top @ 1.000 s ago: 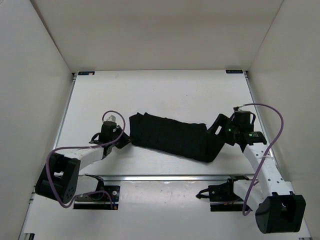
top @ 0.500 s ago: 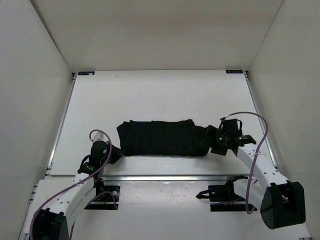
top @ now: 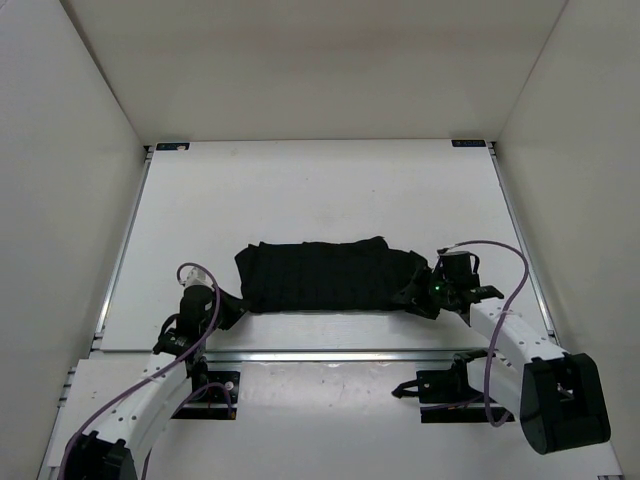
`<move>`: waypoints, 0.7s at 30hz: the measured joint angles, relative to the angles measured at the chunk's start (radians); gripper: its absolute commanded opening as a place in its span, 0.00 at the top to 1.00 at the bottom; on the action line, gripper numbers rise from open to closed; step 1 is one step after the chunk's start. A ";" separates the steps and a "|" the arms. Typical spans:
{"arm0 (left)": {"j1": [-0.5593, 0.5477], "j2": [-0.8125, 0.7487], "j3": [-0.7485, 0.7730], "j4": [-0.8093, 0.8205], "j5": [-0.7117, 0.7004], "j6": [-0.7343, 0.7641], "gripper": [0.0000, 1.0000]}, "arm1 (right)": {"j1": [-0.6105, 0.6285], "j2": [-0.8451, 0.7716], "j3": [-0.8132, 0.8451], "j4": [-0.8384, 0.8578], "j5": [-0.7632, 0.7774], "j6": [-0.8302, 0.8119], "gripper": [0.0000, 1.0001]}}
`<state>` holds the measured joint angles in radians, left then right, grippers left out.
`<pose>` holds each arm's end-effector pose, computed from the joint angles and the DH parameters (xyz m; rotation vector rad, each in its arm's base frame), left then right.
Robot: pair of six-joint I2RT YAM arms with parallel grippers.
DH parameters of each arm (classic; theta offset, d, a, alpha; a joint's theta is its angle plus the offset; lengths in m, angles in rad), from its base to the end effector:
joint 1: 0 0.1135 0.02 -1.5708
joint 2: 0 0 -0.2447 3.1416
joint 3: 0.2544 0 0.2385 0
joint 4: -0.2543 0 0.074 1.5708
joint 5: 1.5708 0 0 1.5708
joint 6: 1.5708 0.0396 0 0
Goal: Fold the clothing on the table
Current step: Fold the skirt
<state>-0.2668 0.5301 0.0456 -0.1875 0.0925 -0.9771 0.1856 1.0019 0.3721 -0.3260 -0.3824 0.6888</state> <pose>0.1243 -0.0378 0.1122 -0.7696 2.2263 -0.7504 0.1683 0.0466 0.1418 0.4974 2.5836 0.8137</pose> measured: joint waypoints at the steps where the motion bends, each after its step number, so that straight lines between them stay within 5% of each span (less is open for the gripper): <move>1: 0.000 0.001 0.000 0.000 0.001 0.000 1.00 | -0.014 0.009 -0.005 0.016 -0.001 0.001 0.75; 2: 0.000 0.004 0.000 0.000 0.002 0.000 1.00 | -0.027 0.024 -0.006 0.023 -0.002 0.002 1.00; 10: -0.018 0.117 0.000 0.074 0.037 0.002 1.00 | -0.144 0.053 0.082 -0.051 -0.002 -0.086 1.00; 21: -0.239 0.708 0.233 0.365 0.042 0.009 1.00 | -0.292 0.130 0.368 -0.307 0.096 -0.359 1.00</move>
<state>-0.5060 1.2385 0.2787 0.1776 0.1345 -0.9680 -0.1066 1.1320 0.7399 -0.6331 -0.2863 0.3298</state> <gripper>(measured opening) 0.027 0.045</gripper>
